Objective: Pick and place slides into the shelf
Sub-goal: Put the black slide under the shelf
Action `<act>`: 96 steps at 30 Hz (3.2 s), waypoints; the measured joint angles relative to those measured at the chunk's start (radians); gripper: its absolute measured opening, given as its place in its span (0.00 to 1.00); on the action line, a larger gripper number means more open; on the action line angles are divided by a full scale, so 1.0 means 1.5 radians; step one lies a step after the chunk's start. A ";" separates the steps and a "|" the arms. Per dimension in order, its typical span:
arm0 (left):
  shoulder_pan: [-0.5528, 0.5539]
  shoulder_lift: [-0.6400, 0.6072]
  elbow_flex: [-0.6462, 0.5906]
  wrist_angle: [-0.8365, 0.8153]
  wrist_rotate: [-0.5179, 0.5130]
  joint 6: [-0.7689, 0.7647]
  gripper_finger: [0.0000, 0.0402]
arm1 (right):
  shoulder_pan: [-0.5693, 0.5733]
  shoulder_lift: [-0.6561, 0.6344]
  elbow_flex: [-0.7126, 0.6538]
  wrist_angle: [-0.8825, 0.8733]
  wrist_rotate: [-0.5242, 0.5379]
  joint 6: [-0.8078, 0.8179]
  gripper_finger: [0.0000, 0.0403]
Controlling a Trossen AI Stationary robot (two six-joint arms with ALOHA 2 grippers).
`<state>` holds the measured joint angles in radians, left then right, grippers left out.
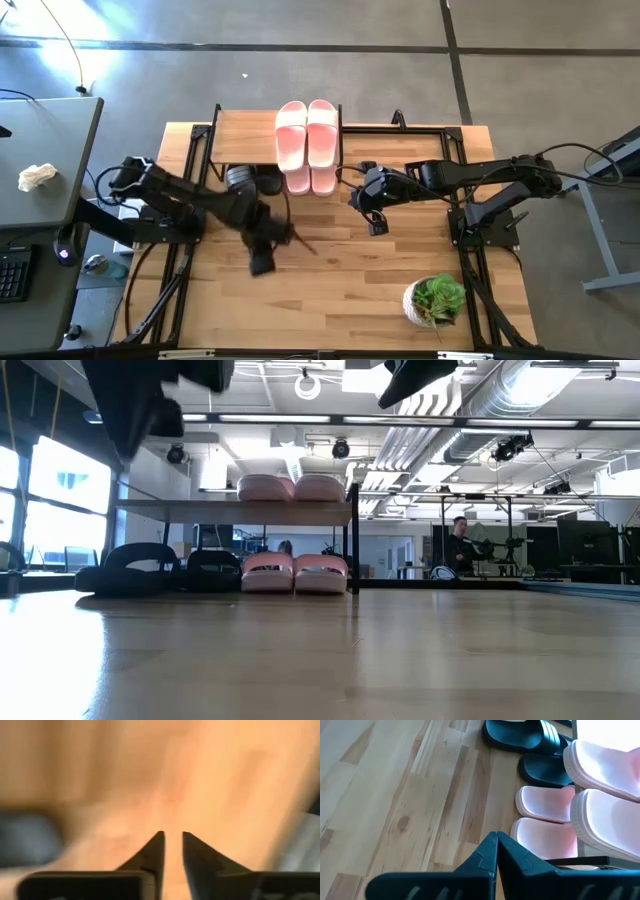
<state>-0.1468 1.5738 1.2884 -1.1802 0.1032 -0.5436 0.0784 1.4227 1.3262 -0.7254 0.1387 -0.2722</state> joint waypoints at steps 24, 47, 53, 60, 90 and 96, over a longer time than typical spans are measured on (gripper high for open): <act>-0.125 0.008 -0.271 0.187 -0.181 -0.546 0.00 | 0.000 0.000 0.000 -0.014 0.006 0.001 0.00; -0.007 0.007 -0.366 0.203 -0.227 -0.536 0.00 | 0.000 0.000 0.000 -0.012 0.006 -0.006 0.00; 0.048 0.009 -0.367 0.178 -0.281 -0.529 0.00 | 0.000 0.000 0.000 -0.012 0.006 -0.006 0.00; 0.094 0.008 -0.367 0.177 -0.318 -0.504 0.00 | 0.000 0.000 0.000 -0.012 0.002 -0.006 0.00; 0.252 0.008 -0.366 0.177 -0.380 -0.390 0.00 | 0.000 0.000 0.000 -0.012 -0.018 -0.013 0.00; 0.250 0.008 -0.368 0.178 -0.385 -0.390 0.00 | 0.000 0.000 0.000 -0.012 -0.018 -0.012 0.00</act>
<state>0.2279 1.5856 0.7368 -0.9134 -0.4746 -1.1281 0.0780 1.4227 1.3262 -0.7438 0.1123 -0.2897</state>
